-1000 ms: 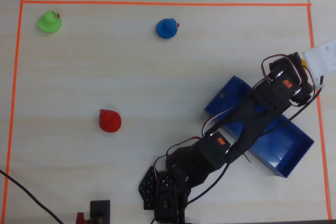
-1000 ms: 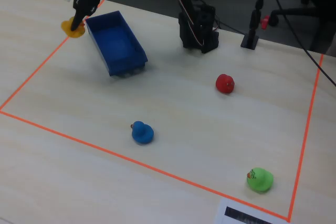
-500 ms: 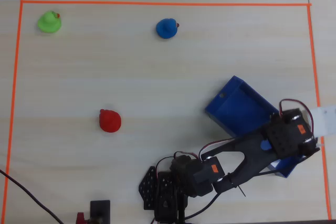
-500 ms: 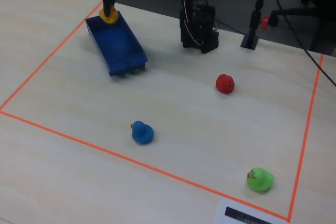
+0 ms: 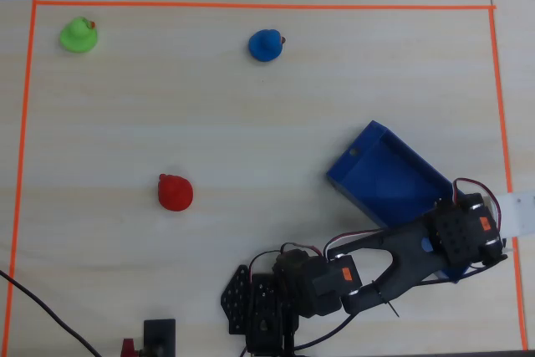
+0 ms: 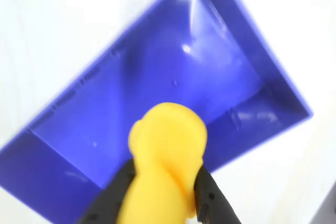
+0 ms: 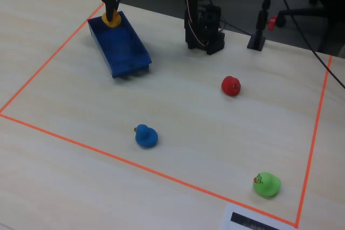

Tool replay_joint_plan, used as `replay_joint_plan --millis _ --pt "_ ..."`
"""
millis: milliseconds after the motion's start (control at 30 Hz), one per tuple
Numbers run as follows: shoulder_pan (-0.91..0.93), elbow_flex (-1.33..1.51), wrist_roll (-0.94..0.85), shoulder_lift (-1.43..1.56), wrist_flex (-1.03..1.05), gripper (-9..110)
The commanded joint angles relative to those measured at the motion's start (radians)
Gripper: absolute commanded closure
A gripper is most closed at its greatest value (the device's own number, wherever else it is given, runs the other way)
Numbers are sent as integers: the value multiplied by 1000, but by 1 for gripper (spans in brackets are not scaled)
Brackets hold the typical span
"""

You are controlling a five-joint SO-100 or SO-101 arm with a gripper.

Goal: Grasp yellow duck and put it into box.

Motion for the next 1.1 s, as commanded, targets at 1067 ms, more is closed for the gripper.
replay_joint_plan --millis 1067 --pt "-1213 845 -6 871 -264 101"
